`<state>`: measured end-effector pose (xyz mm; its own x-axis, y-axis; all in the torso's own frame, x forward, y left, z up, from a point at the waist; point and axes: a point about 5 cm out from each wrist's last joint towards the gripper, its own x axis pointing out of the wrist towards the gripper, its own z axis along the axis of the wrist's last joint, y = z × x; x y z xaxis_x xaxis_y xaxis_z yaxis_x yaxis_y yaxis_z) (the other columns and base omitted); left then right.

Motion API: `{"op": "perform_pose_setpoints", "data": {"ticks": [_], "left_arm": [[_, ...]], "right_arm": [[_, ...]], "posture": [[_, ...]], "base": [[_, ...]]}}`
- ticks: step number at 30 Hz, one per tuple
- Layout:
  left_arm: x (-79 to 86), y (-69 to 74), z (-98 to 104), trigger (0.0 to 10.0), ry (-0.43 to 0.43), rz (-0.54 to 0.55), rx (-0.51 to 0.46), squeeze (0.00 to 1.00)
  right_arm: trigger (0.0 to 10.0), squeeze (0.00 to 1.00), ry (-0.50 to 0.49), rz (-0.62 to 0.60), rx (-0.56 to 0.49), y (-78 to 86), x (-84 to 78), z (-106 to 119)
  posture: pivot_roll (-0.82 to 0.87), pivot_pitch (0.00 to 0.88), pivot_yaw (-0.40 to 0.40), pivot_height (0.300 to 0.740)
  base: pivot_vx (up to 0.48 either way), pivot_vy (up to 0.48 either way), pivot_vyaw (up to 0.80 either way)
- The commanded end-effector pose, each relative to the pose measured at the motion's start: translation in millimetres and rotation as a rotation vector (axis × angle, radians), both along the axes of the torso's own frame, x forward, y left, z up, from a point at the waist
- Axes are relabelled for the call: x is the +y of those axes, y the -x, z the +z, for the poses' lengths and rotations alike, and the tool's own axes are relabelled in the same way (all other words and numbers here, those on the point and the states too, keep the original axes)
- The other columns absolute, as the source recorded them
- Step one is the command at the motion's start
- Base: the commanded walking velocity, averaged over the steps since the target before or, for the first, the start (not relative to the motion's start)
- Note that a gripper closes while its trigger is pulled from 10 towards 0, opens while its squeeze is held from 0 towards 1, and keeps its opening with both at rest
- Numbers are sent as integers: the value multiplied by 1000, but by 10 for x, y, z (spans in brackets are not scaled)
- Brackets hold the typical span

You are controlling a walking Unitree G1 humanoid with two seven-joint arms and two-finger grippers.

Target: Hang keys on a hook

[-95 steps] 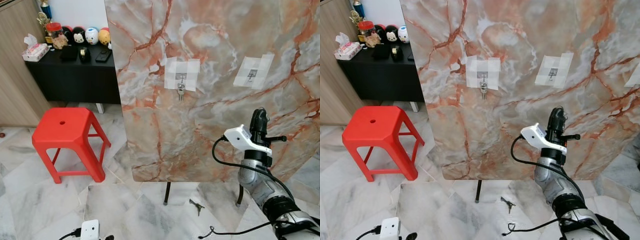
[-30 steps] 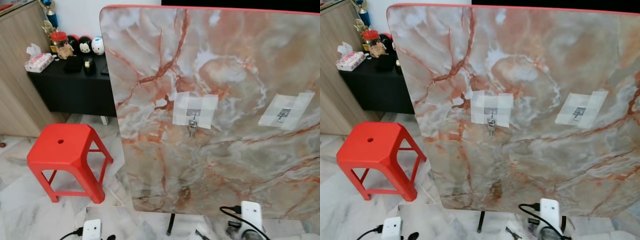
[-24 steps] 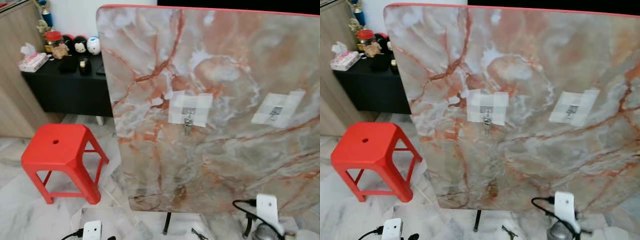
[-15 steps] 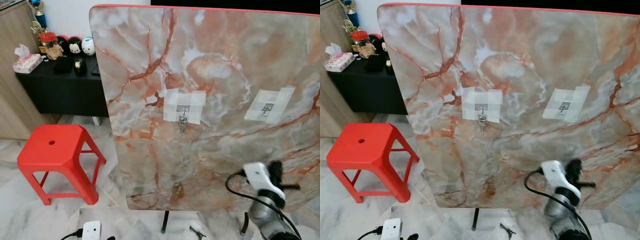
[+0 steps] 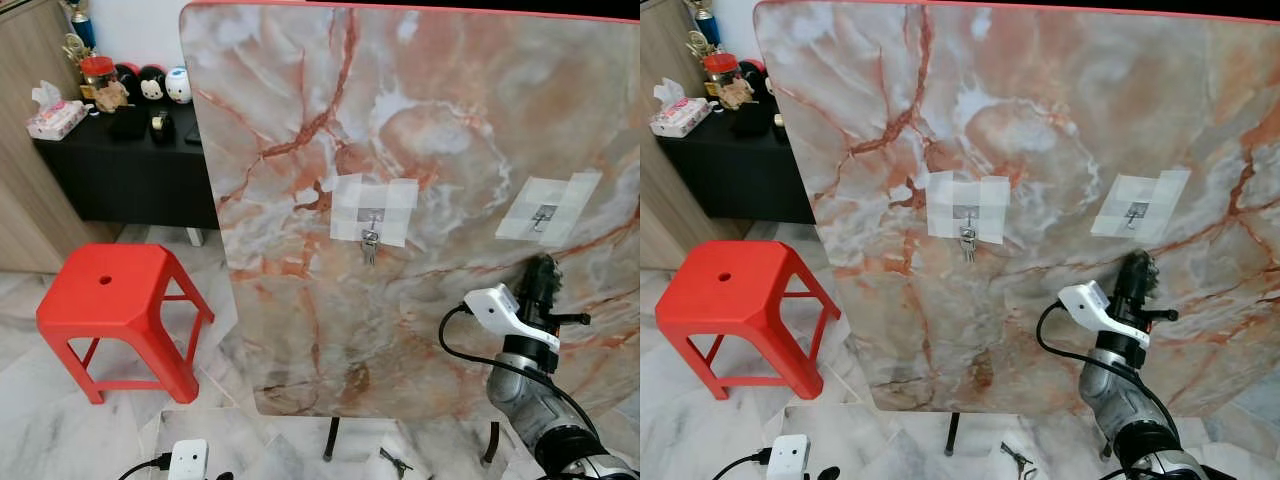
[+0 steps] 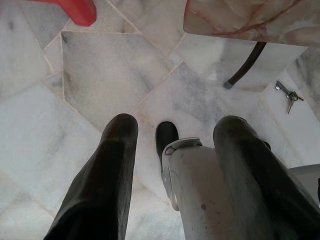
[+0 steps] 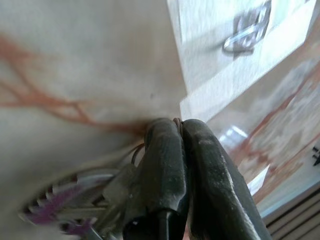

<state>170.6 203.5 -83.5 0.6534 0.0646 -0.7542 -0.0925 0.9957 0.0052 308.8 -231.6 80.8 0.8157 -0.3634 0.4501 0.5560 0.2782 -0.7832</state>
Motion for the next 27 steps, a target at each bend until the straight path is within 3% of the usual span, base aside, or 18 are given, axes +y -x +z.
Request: {"op": "perform_pose_setpoints", "data": {"ticks": [1,11,18,27], "left_arm": [[-6,54,-27,10000,0,-11,22,0],[-11,74,-36,10000,-4,-23,29,0],[-14,76,-38,10000,-6,-25,30,0],[19,85,-38,10000,-9,-21,36,0]], "right_arm": [[10000,0,28,7,-58,-63,10,139],[10000,0,-10,-68,-75,113,-146,115],[10000,0,47,1,-116,181,-49,235],[10000,0,119,49,-145,145,41,395]], "posture": [[67,74,-64,740],[64,70,-65,740],[63,69,-65,740],[64,66,-65,740]], "base": [[0,0,0],[0,0,0],[0,0,0],[0,0,0]]}}
